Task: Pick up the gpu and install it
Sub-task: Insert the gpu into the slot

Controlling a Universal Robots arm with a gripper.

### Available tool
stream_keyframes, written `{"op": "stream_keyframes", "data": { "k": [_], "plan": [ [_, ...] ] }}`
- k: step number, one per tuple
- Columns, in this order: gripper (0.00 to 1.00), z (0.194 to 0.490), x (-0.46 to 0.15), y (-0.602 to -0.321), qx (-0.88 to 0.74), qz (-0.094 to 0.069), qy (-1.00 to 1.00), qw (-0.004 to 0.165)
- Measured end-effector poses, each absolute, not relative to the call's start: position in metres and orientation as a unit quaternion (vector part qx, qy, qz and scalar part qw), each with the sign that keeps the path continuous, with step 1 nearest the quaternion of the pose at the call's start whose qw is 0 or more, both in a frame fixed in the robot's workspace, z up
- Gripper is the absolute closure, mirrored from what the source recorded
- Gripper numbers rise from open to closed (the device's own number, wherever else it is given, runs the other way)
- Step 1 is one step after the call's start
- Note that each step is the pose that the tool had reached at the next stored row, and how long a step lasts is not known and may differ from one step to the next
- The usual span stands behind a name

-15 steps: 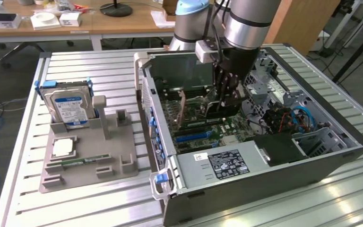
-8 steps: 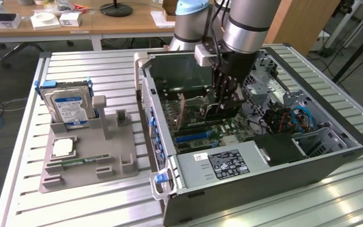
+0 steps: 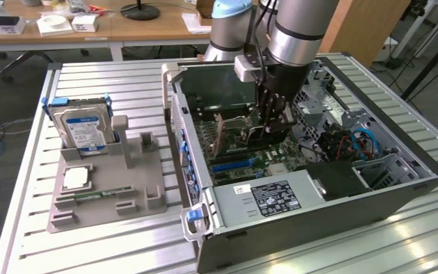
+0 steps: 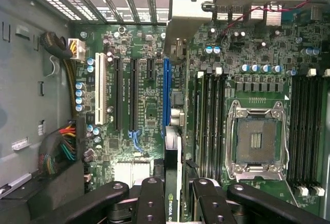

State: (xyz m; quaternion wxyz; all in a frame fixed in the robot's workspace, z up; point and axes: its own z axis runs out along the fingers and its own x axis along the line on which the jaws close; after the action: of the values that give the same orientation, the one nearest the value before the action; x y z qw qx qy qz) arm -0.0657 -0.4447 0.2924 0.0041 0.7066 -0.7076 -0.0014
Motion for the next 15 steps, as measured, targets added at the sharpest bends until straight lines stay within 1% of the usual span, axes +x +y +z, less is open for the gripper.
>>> {"op": "stream_keyframes", "data": {
  "k": [15],
  "plan": [
    [0.74,0.292,-0.078,-0.446,0.707,-0.001,-0.708,0.004]
  ]
}}
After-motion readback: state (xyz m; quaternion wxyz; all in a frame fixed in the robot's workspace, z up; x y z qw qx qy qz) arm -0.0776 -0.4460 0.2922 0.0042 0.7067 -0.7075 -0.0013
